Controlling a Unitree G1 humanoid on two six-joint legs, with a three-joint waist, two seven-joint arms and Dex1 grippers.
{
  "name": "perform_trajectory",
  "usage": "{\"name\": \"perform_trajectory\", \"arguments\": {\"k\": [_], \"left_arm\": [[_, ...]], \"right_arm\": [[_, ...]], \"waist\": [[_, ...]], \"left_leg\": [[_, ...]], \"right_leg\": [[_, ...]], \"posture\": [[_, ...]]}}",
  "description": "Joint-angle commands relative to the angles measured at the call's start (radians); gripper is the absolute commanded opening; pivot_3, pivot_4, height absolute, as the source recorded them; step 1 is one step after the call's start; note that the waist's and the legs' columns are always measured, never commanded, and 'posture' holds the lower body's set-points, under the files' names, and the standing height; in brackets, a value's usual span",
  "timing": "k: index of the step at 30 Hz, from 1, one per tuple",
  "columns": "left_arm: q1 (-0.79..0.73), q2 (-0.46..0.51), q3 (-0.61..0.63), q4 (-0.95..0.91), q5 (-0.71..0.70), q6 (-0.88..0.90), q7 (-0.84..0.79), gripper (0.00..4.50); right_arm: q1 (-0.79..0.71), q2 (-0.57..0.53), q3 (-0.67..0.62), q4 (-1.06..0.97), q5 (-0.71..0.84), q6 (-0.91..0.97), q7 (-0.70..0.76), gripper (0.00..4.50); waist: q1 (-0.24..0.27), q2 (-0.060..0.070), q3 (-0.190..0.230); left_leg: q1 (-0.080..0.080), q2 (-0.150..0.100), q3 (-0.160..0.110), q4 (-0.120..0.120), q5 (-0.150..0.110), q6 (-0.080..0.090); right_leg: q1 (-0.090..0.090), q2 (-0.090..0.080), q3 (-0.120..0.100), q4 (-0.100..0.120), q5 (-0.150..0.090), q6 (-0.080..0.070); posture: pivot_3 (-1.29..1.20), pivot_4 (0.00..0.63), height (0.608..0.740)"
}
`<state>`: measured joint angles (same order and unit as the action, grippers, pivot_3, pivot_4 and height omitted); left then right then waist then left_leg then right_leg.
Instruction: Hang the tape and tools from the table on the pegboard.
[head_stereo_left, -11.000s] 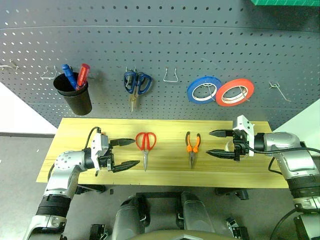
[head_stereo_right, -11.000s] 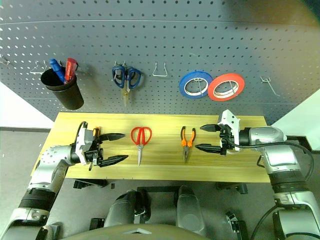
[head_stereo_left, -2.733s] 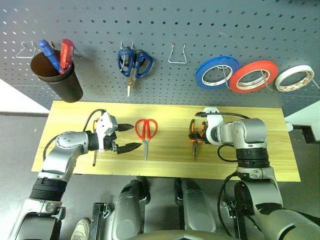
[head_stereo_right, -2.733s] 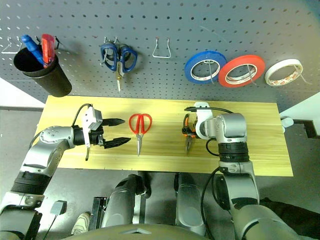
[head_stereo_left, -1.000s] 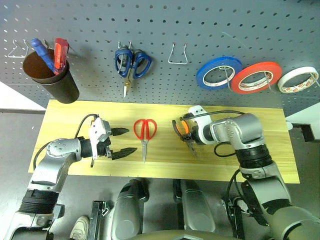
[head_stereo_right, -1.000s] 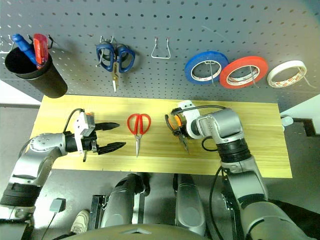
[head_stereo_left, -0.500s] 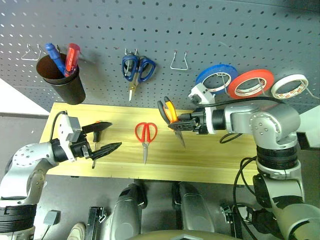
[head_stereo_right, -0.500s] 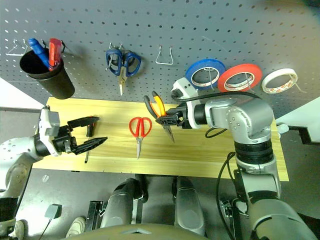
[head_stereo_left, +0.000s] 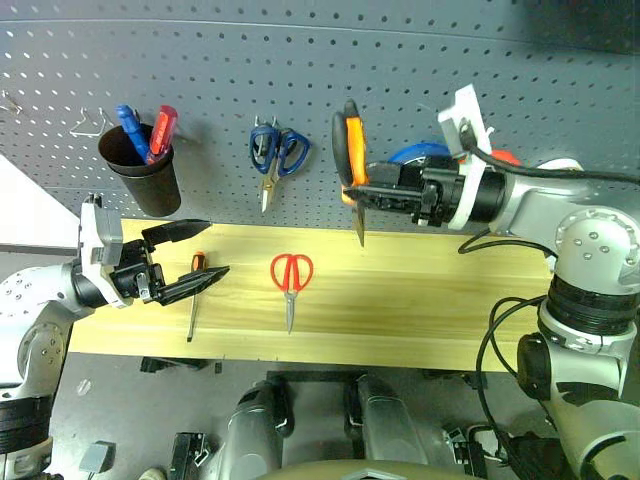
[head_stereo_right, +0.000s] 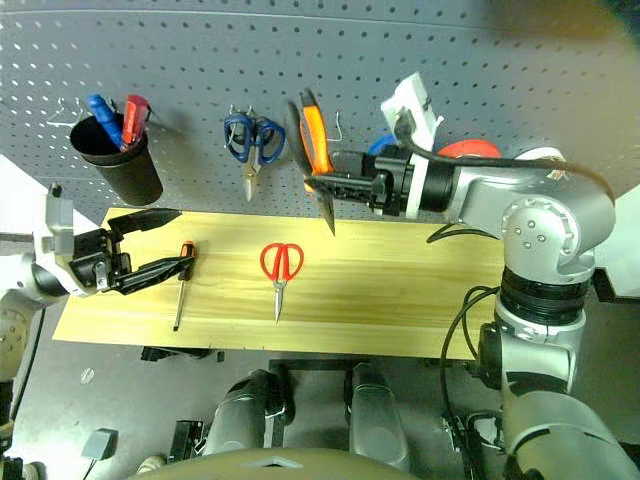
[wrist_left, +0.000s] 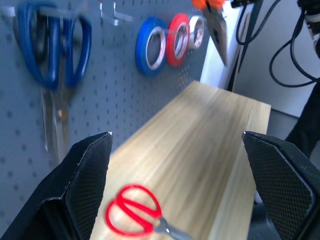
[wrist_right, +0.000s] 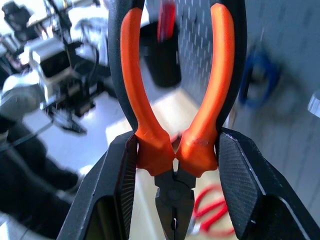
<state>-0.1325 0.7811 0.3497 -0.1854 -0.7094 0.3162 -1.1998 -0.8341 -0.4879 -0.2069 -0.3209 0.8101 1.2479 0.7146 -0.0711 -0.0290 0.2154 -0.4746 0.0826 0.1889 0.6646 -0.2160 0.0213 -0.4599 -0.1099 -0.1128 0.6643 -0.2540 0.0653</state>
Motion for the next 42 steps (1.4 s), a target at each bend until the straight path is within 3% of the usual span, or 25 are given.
{"name": "perform_trajectory", "arguments": {"k": [1,10,17,25,42], "left_arm": [[-0.045,0.012,0.023,0.019,0.000,-0.031,-0.003,4.36],[-0.136,-0.015,0.004,0.094,0.051,-0.085,0.047,4.36],[-0.200,-0.073,-0.045,0.187,0.148,-0.207,0.076,4.36],[-0.218,-0.093,-0.065,0.207,0.131,-0.204,0.051,4.36],[-0.258,-0.088,-0.064,0.231,0.076,-0.155,0.003,4.36]], "right_arm": [[-0.065,0.038,-0.027,0.018,-0.006,-0.095,-0.067,2.00],[-0.120,0.206,-0.036,0.115,-0.093,-0.289,-0.307,2.00],[-0.072,0.268,0.049,0.146,-0.232,-0.447,-0.409,2.00],[-0.037,0.315,0.129,0.199,-0.371,-0.596,-0.471,2.00],[-0.038,0.367,0.202,0.323,-0.512,-0.716,-0.509,2.00]], "waist": [[0.000,0.000,-0.012],[0.001,0.001,-0.046],[-0.002,0.003,-0.069],[-0.009,0.003,-0.074],[-0.032,0.003,-0.081]], "left_leg": [[0.000,0.000,0.000,0.000,0.000,0.000],[0.000,0.002,0.002,0.000,0.001,-0.002],[0.000,0.002,0.001,0.000,0.002,-0.002],[0.001,0.003,0.001,0.000,0.002,-0.003],[0.003,0.003,0.000,0.001,0.003,-0.004]], "right_leg": [[0.000,0.001,0.000,0.000,0.000,0.000],[0.000,0.004,0.000,0.000,0.000,-0.001],[0.000,0.005,0.000,0.001,0.000,-0.001],[0.000,0.006,0.001,0.002,0.000,-0.001],[0.002,0.007,0.001,0.003,0.000,-0.001]], "posture": [[-0.07,0.069,0.734],[-0.06,0.052,0.734],[-0.07,0.052,0.734],[-0.08,0.055,0.734],[-0.08,0.056,0.734]]}}
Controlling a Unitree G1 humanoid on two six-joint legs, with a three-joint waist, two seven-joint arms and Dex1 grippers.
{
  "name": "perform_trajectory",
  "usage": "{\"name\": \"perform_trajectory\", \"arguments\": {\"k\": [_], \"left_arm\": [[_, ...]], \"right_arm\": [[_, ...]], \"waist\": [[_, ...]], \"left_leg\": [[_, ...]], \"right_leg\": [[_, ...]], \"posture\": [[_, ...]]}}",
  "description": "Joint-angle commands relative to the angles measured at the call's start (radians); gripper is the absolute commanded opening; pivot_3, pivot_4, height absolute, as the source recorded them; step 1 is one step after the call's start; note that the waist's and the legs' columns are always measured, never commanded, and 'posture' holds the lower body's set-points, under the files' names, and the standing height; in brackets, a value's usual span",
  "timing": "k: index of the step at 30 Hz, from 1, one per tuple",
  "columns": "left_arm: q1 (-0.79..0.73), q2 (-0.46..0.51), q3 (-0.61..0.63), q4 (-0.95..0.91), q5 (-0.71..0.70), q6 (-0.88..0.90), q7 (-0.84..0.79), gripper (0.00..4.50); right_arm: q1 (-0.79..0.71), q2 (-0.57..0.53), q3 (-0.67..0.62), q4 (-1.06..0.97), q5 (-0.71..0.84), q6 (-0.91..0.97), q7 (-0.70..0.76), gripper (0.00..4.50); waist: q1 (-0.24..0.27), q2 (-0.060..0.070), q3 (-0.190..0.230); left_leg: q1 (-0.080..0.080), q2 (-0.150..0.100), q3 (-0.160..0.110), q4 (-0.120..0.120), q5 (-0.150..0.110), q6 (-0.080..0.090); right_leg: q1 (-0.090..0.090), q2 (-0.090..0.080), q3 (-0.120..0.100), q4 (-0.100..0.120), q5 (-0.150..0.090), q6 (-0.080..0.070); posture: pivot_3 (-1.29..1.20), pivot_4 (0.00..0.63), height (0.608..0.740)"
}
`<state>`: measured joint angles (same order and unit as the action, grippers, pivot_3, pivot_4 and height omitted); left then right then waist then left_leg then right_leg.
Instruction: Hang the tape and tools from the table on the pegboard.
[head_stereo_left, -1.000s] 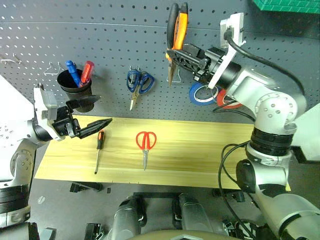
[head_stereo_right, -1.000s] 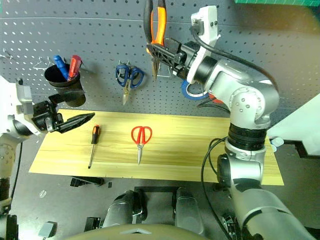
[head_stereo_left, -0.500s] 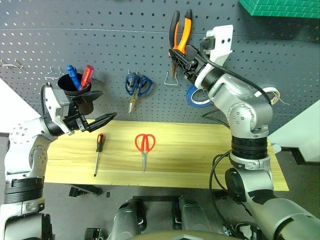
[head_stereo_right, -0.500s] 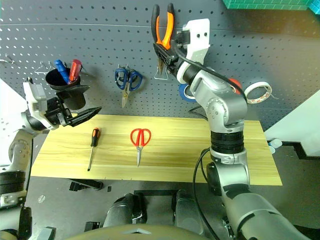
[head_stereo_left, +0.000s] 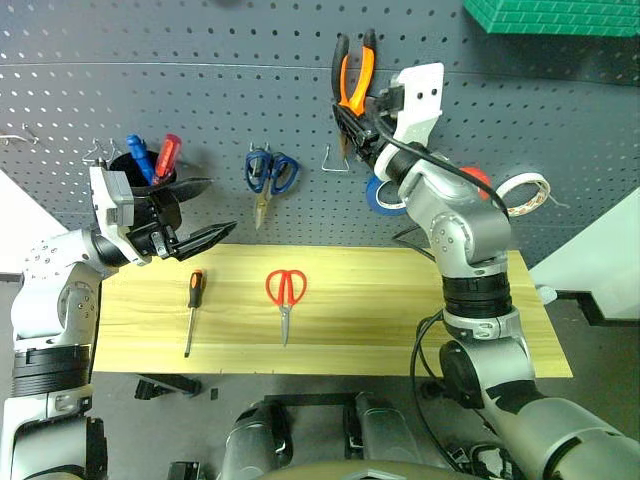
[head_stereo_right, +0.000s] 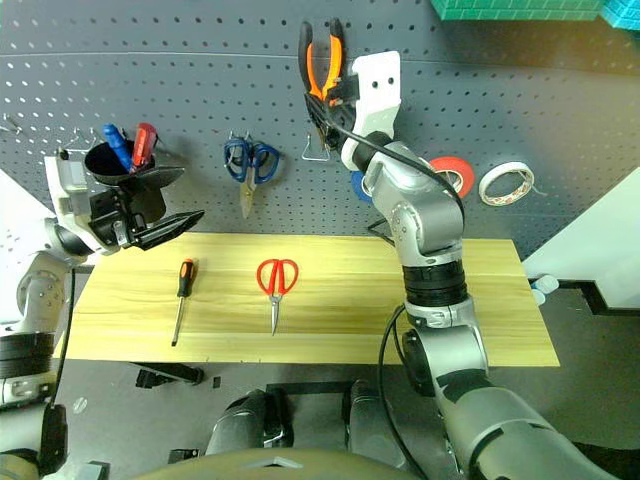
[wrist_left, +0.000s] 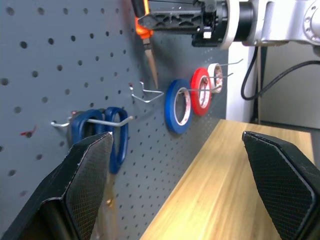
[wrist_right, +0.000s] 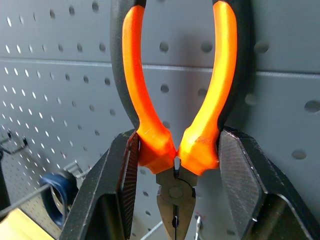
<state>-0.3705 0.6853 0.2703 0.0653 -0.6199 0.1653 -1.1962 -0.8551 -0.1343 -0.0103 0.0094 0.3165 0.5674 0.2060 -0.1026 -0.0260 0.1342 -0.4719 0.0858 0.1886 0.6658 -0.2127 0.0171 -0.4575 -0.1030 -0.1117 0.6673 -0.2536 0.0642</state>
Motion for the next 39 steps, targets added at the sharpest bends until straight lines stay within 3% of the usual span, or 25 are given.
{"name": "perform_trajectory", "arguments": {"k": [1,14,22,34,39], "left_arm": [[-0.019,0.007,0.015,-0.020,-0.013,-0.003,0.000,4.36],[0.000,0.007,0.012,-0.026,-0.007,-0.002,0.000,4.36],[0.012,0.003,0.005,-0.025,-0.005,-0.001,-0.004,4.36],[0.054,-0.003,-0.004,-0.044,0.011,0.004,0.034,4.36],[0.114,0.006,-0.001,-0.098,0.005,0.072,0.096,4.36]], "right_arm": [[-0.015,0.017,0.009,-0.001,-0.021,-0.035,-0.001,2.00],[0.001,0.043,0.070,0.051,-0.094,-0.035,0.004,2.00],[-0.018,0.031,0.042,0.050,-0.099,-0.033,0.007,4.48],[-0.020,-0.045,-0.089,-0.128,0.072,0.090,0.103,4.48],[0.003,-0.191,-0.142,-0.170,0.265,0.256,0.306,4.48]], "waist": [[-0.001,0.000,0.000],[0.004,0.000,0.000],[0.003,0.000,0.000],[0.006,0.000,0.000],[0.007,0.000,0.000]], "left_leg": [[0.000,0.000,0.000,0.000,0.000,0.000],[0.007,0.000,0.000,0.000,0.000,0.000],[0.009,0.000,0.000,0.000,0.000,0.000],[0.011,0.000,-0.001,0.000,0.000,0.000],[0.011,0.000,-0.001,0.000,0.000,0.000]], "right_leg": [[0.000,0.000,0.000,0.000,0.000,0.000],[0.008,0.000,0.000,-0.001,0.000,0.000],[0.010,0.000,0.000,-0.001,0.000,0.000],[0.013,0.000,0.000,-0.001,0.000,0.000],[0.014,0.000,0.000,-0.001,0.000,0.000]], "posture": [[-0.08,0.056,0.734],[-0.07,0.064,0.734],[-0.08,0.071,0.734],[-0.08,0.077,0.734],[-0.08,0.079,0.734]]}}
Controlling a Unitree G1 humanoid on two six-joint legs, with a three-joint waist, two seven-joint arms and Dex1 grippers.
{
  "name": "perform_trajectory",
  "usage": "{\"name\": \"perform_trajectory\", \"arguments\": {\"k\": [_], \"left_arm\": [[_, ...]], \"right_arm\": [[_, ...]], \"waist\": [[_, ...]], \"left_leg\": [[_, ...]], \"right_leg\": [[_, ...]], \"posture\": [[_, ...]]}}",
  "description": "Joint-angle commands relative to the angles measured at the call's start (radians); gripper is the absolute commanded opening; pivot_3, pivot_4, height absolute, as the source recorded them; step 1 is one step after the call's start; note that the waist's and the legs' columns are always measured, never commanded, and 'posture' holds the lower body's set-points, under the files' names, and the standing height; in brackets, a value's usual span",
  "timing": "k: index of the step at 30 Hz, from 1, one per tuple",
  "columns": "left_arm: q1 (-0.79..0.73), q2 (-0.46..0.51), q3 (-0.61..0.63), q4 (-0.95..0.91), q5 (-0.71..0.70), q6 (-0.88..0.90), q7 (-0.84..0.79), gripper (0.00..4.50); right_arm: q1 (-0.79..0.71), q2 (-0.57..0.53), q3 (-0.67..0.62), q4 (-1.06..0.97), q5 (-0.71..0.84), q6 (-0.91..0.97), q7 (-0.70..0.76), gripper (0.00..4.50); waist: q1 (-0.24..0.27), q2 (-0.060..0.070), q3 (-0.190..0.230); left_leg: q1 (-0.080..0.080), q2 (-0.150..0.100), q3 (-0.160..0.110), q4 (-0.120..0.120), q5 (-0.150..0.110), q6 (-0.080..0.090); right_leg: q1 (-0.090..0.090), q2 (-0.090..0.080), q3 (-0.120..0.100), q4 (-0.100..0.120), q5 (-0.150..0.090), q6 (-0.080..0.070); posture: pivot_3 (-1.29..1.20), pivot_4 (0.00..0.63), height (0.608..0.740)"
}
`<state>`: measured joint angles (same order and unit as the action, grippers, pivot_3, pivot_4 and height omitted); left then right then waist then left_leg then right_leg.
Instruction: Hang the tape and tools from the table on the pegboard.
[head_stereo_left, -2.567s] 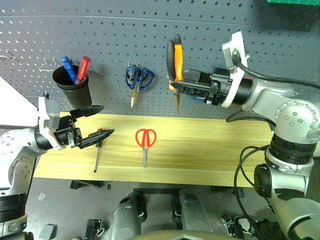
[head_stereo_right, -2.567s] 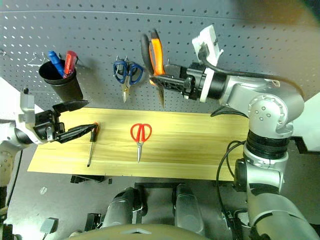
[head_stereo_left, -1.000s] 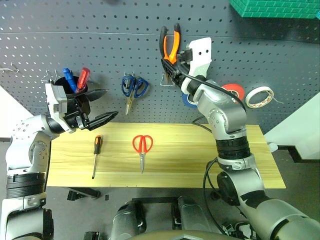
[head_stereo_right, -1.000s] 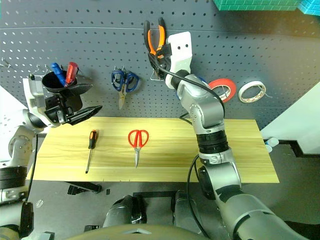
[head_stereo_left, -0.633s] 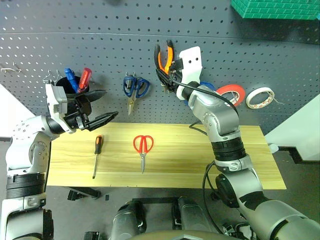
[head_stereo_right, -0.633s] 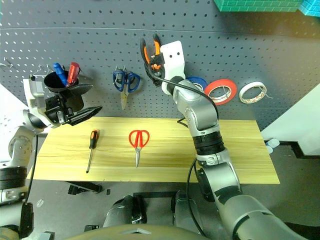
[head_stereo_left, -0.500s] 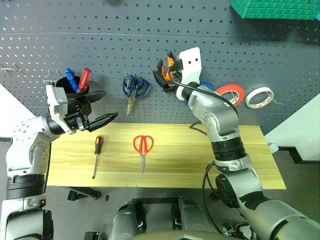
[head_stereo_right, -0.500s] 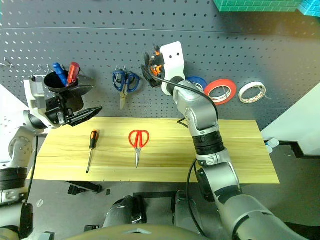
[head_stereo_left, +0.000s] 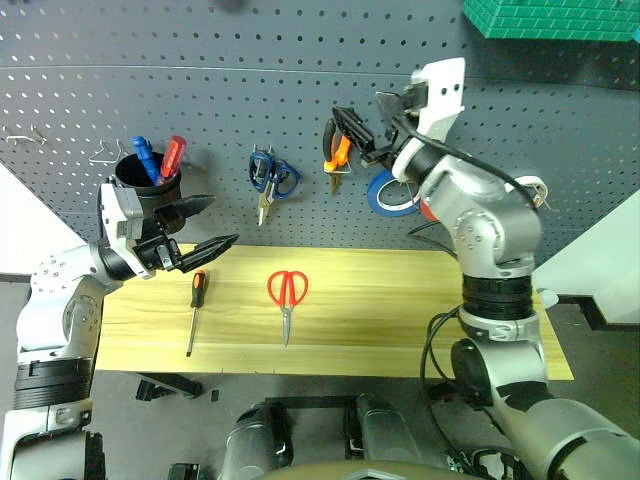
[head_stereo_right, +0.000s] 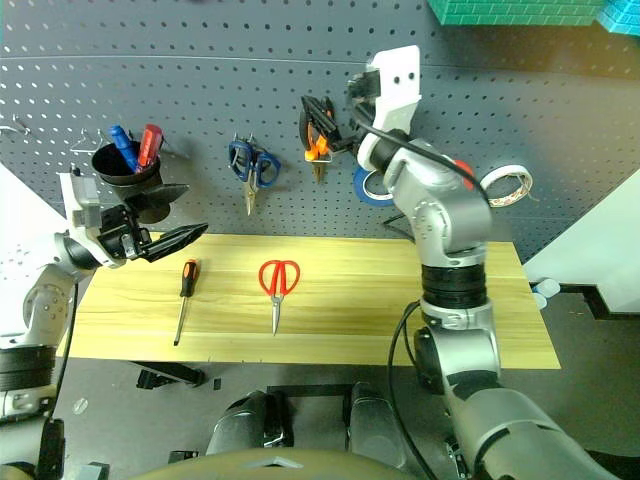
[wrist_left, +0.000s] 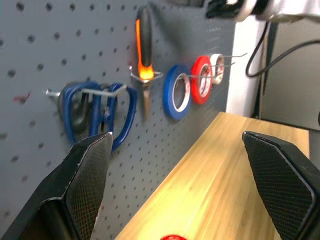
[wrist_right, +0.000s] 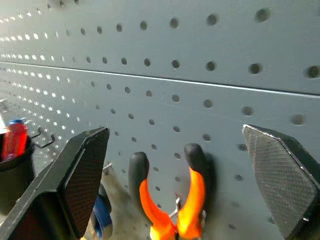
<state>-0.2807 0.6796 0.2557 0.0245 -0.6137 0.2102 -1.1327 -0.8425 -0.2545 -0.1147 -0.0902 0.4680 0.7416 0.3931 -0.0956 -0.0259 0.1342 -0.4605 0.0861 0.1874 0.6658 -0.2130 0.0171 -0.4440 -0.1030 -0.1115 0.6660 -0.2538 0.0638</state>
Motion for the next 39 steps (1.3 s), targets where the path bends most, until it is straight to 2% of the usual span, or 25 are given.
{"name": "perform_trajectory", "arguments": {"k": [1,6,12,16,19,22,27,30,35,39], "left_arm": [[0.034,0.013,0.013,-0.067,-0.001,0.036,0.041,4.36],[0.089,0.007,-0.005,-0.127,0.008,0.094,0.099,4.36],[0.112,-0.004,-0.080,-0.118,0.111,0.140,0.200,4.36],[0.106,-0.074,-0.122,-0.110,0.173,0.151,0.317,4.36],[0.102,-0.114,-0.179,-0.098,0.268,0.164,0.415,4.36],[0.102,-0.167,-0.236,-0.114,0.304,0.195,0.475,4.36],[0.094,-0.284,-0.265,-0.201,0.319,0.390,0.654,4.36],[0.093,-0.322,-0.280,-0.253,0.319,0.510,0.719,4.36],[0.055,-0.401,-0.262,-0.263,0.334,0.684,0.861,4.36],[0.033,-0.442,-0.274,-0.283,0.324,0.791,0.904,4.36]], "right_arm": [[-0.001,-0.095,-0.036,-0.076,0.140,0.105,0.153,4.48],[0.097,-0.269,0.040,-0.191,0.241,0.137,0.423,4.48],[0.175,-0.364,0.135,-0.241,0.250,0.093,0.601,4.48],[0.211,-0.380,0.224,-0.196,0.179,0.044,0.647,4.48],[0.235,-0.393,0.257,-0.152,0.142,0.010,0.687,4.48],[0.257,-0.401,0.291,-0.076,0.071,-0.068,0.717,4.48],[0.280,-0.422,0.325,0.031,-0.031,-0.170,0.753,4.48],[0.281,-0.418,0.327,0.080,-0.063,-0.202,0.763,4.48],[0.276,-0.422,0.323,0.145,-0.107,-0.254,0.786,4.48],[0.246,-0.428,0.312,0.205,-0.124,-0.272,0.814,4.48]], "waist": [[0.000,0.000,0.000],[0.001,0.000,0.000],[0.002,0.000,0.000],[0.007,0.000,0.000],[0.025,0.000,0.000],[0.035,0.000,0.001],[0.051,0.002,0.003],[0.051,0.006,0.008],[0.052,0.008,0.046],[0.051,0.008,0.085]], "left_leg": [[0.000,0.000,0.000,0.000,0.000,0.000],[0.001,0.000,-0.002,0.000,-0.001,0.001],[0.003,0.000,-0.003,0.000,-0.001,0.001],[0.003,0.000,-0.003,0.000,-0.002,0.002],[0.003,0.000,-0.002,0.000,-0.002,0.002],[0.003,0.000,-0.002,0.000,-0.002,0.004],[0.003,-0.001,-0.002,0.001,-0.006,0.009],[0.003,-0.001,-0.002,0.002,-0.006,0.010],[0.017,0.000,-0.003,0.000,-0.008,0.013],[0.018,-0.001,-0.003,0.001,-0.008,0.014]], "right_leg": [[0.000,0.000,0.000,0.000,0.000,0.000],[0.001,0.000,0.000,-0.001,0.000,0.000],[0.002,0.000,0.000,0.000,0.000,-0.001],[0.002,-0.001,0.000,-0.001,0.000,-0.001],[0.002,-0.001,0.000,-0.001,0.000,-0.001],[0.002,-0.001,0.000,-0.001,0.000,-0.001],[0.003,-0.003,0.000,-0.001,0.000,-0.001],[0.003,-0.004,0.000,-0.001,0.000,-0.001],[0.014,-0.007,0.000,-0.001,-0.003,-0.005],[0.015,-0.011,0.000,-0.001,-0.003,-0.006]], "posture": [[-0.08,0.079,0.734],[-0.08,0.088,0.734],[-0.08,0.104,0.734],[-0.07,0.113,0.734],[-0.07,0.126,0.734],[-0.06,0.145,0.734],[-0.07,0.185,0.734],[-0.08,0.214,0.734],[-0.08,0.269,0.734],[-0.10,0.317,0.734]]}}
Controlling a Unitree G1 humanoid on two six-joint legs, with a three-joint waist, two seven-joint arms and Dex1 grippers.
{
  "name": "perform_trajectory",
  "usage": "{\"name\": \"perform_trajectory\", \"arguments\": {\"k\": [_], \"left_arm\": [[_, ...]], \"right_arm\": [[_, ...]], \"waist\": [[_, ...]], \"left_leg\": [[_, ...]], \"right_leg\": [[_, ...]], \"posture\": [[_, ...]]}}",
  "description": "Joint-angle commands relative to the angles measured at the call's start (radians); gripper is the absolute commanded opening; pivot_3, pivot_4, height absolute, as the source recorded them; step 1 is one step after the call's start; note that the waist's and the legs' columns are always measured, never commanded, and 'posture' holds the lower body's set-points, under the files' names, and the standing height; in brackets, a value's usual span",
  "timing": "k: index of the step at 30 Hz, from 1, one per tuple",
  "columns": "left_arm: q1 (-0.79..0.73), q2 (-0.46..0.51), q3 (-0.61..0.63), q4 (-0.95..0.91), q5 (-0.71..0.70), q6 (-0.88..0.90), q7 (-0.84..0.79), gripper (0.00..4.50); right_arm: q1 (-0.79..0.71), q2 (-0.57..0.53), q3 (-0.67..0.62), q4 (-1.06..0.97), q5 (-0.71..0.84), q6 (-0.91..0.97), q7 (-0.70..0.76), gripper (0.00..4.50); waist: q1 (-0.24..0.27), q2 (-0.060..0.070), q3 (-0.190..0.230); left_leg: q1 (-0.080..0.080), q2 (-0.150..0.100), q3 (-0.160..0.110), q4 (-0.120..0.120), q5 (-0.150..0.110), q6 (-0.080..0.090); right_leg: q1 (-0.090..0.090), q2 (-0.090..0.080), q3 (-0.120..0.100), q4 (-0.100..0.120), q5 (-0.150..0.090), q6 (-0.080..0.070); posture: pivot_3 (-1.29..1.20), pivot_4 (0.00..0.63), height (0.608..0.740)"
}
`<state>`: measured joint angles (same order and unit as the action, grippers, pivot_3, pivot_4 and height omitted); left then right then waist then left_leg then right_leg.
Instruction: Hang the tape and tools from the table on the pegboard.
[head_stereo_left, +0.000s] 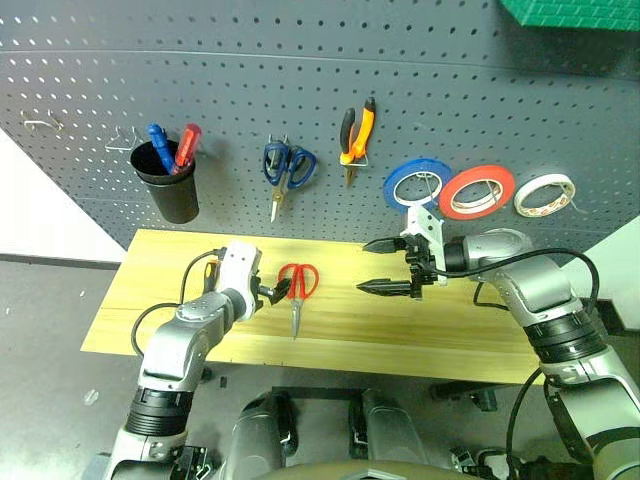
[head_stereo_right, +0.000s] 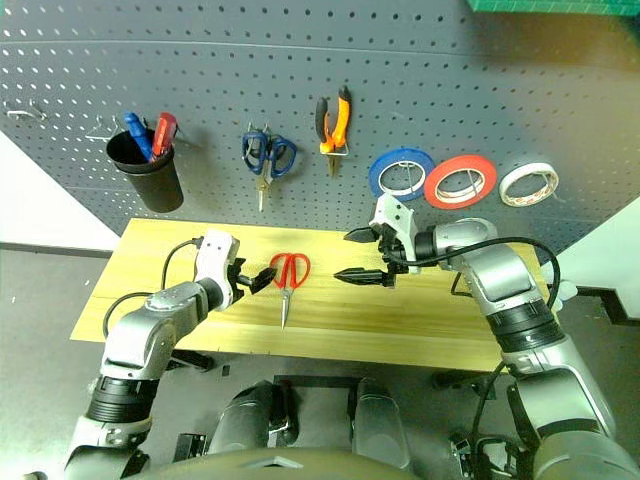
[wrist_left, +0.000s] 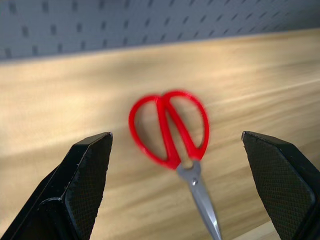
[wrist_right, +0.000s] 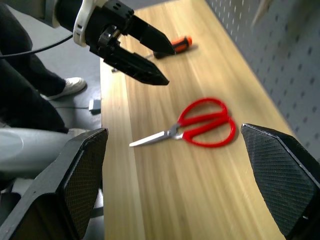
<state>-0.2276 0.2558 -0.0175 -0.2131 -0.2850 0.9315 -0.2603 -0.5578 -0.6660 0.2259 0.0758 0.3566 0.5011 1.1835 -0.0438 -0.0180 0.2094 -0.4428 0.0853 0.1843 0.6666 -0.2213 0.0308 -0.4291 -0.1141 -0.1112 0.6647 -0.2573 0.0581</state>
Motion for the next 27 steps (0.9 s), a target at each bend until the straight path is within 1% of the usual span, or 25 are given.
{"name": "perform_trajectory", "arguments": {"k": [1,3,5,8,11,16,22,24,27], "left_arm": [[-0.024,-0.025,-0.006,-0.050,-0.005,0.097,0.040,4.36],[-0.039,-0.051,-0.015,-0.045,0.001,0.142,0.066,4.36],[-0.048,-0.066,-0.014,-0.047,0.001,0.165,0.078,4.36],[-0.061,-0.095,-0.012,-0.023,0.010,0.194,0.105,4.36],[-0.080,-0.115,-0.030,0.016,0.020,0.200,0.115,4.36],[-0.114,-0.166,-0.009,0.066,0.029,0.219,0.152,4.36],[-0.125,-0.192,-0.036,0.105,0.047,0.223,0.158,4.36],[-0.129,-0.194,-0.072,0.125,0.070,0.220,0.170,4.36],[-0.135,-0.213,-0.094,0.138,0.076,0.227,0.173,4.36]], "right_arm": [[-0.047,-0.016,-0.031,0.060,-0.018,-0.038,0.029,4.48],[-0.065,-0.012,-0.035,0.121,-0.025,-0.049,0.044,4.48],[-0.068,-0.008,-0.040,0.139,-0.027,-0.062,0.054,4.48],[-0.050,-0.004,-0.052,0.137,-0.024,-0.107,0.067,4.48],[-0.012,-0.032,-0.019,0.126,-0.071,-0.191,0.102,4.48],[0.015,-0.032,-0.024,0.123,-0.110,-0.281,0.106,4.48],[0.023,-0.041,-0.044,0.125,-0.115,-0.296,0.110,4.48],[0.022,-0.046,-0.054,0.133,-0.113,-0.298,0.107,4.48],[0.025,-0.049,-0.063,0.135,-0.116,-0.297,0.099,4.48]], "waist": [[-0.001,0.000,0.021],[-0.001,0.000,0.039],[-0.001,0.000,0.054],[-0.001,0.001,0.078],[0.000,0.001,0.095],[-0.003,0.001,0.112],[-0.004,0.000,0.116],[-0.004,0.000,0.116],[-0.003,0.000,0.116]], "left_leg": [[0.000,0.000,0.000,0.000,0.000,0.000],[0.000,0.000,0.000,0.000,0.000,0.000],[0.000,0.000,0.000,0.000,0.000,0.000],[0.000,0.000,0.000,0.000,0.000,0.000],[0.000,-0.001,0.000,0.000,0.000,0.000],[0.000,-0.001,0.001,0.000,0.000,0.000],[0.000,-0.001,0.001,-0.001,0.000,0.000],[0.000,-0.001,0.001,-0.001,0.000,0.000],[-0.001,-0.001,0.001,-0.001,0.000,0.000]], "right_leg": [[0.000,0.000,0.000,0.000,0.000,0.000],[0.000,-0.001,0.000,0.000,0.000,0.000],[0.000,-0.001,0.000,0.000,0.000,0.000],[-0.001,-0.001,0.000,0.000,0.001,0.002],[0.000,-0.002,0.000,0.000,0.002,0.004],[0.000,-0.003,0.000,0.000,0.002,0.004],[-0.001,-0.003,0.000,0.000,0.002,0.004],[-0.001,-0.003,0.000,0.000,0.002,0.004],[-0.001,-0.003,0.000,0.000,0.002,0.004]], "posture": [[-0.10,0.324,0.734],[-0.10,0.339,0.734],[-0.10,0.356,0.734],[-0.11,0.368,0.734],[-0.13,0.380,0.734],[-0.14,0.374,0.734],[-0.15,0.357,0.734],[-0.15,0.350,0.734],[-0.16,0.343,0.734]]}}
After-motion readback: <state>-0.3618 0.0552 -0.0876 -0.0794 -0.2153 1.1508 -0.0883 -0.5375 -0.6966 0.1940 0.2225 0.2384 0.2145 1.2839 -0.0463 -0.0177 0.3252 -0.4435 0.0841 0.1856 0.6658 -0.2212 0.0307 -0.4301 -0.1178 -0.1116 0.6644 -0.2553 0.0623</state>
